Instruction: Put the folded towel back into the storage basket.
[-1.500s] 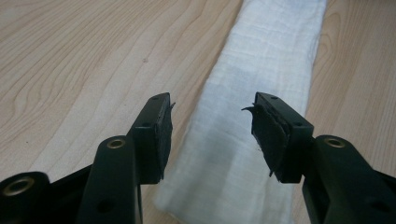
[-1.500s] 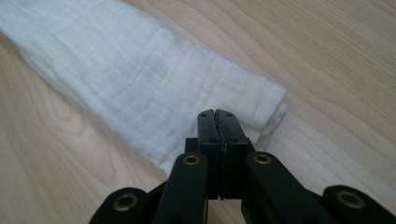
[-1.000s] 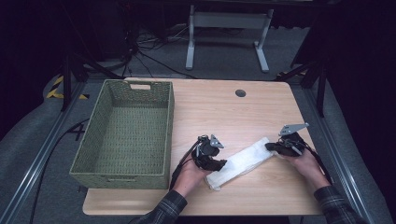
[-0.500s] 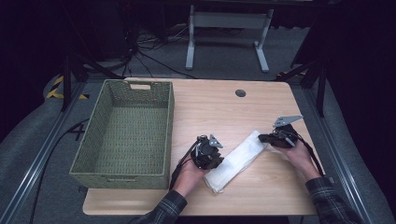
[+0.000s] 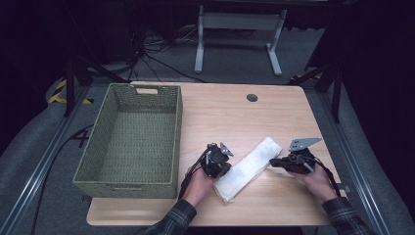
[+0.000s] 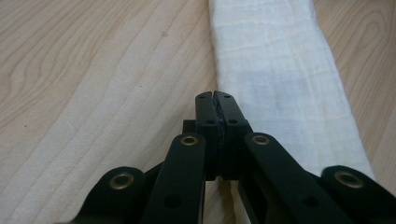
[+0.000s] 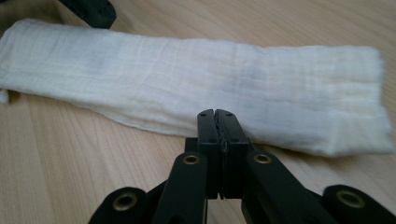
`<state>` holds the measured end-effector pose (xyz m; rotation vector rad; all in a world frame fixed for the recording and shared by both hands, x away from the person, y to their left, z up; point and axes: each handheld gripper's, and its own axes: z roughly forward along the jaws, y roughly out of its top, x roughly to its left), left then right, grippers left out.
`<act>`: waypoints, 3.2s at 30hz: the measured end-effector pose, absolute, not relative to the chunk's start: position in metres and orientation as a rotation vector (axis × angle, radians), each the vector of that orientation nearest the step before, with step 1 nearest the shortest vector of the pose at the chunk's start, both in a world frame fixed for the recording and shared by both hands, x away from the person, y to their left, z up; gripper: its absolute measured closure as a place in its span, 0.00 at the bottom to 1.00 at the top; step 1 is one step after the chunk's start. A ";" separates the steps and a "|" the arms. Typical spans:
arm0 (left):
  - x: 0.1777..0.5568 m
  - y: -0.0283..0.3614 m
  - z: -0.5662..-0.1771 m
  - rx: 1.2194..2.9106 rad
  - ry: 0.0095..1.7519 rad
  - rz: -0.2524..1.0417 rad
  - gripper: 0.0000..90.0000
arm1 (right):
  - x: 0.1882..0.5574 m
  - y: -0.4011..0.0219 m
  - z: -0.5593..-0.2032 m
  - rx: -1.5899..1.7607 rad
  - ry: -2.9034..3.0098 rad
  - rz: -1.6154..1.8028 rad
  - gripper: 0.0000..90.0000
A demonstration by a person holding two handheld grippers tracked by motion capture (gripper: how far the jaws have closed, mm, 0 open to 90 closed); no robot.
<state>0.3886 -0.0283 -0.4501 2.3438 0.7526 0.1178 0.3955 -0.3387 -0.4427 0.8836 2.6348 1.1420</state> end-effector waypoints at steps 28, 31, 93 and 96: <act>0.356 -0.067 -0.455 2.380 0.496 -0.073 0.99 | 0.430 -0.296 -0.454 0.789 2.660 1.055 1.00; 0.352 -0.071 -0.455 2.368 0.477 -0.082 0.99 | 0.431 -0.291 -0.454 0.783 2.661 1.061 1.00; 0.348 -0.073 -0.452 2.487 0.156 -0.133 0.89 | 0.441 -0.283 -0.430 0.515 2.765 1.209 0.46; 0.348 -0.070 -0.452 2.487 0.151 -0.150 0.89 | 0.449 -0.275 -0.434 0.495 2.771 1.235 0.45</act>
